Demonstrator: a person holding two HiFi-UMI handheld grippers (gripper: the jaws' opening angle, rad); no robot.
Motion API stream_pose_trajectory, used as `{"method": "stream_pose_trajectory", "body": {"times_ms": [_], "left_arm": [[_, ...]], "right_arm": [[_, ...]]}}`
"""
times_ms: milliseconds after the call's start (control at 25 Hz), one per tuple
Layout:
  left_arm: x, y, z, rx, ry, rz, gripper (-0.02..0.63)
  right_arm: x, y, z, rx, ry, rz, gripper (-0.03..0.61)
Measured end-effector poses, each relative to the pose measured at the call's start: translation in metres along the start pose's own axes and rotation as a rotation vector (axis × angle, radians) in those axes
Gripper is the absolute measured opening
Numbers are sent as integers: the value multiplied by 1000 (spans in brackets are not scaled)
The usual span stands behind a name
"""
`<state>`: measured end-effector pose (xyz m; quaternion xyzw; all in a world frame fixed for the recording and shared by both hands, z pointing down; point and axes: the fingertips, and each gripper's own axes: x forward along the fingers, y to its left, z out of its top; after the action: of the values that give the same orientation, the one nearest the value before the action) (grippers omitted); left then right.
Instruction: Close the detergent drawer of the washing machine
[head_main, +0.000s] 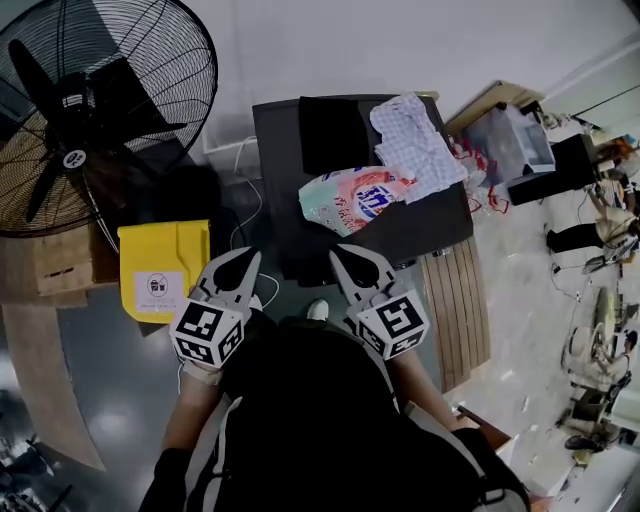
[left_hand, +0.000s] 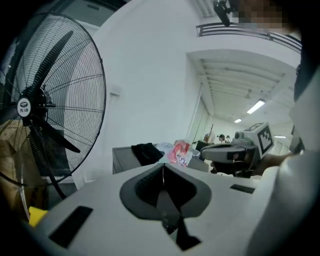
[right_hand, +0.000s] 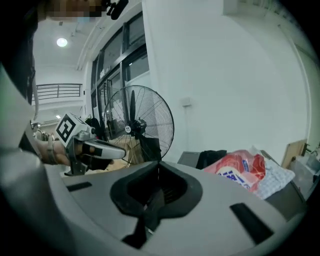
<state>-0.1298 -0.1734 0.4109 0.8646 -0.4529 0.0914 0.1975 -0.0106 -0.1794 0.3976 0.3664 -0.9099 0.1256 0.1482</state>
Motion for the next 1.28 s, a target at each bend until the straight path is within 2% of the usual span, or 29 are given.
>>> {"method": "stream_pose_trajectory", "body": {"times_ms": [280, 600, 1000, 1280], "left_arm": [[-26, 2, 46, 50, -129, 27, 10], [-47, -8, 81, 85, -249, 13, 9], [-57, -14, 87, 87, -269, 9, 9], [-59, -18, 81, 69, -265, -17, 9]], "right_arm": [[-7, 16, 58, -66, -92, 23, 17], [-19, 28, 89, -132, -177, 14, 17], [-23, 50, 97, -161, -189, 61, 17], [-21, 55, 89, -161, -165, 57, 15]]}}
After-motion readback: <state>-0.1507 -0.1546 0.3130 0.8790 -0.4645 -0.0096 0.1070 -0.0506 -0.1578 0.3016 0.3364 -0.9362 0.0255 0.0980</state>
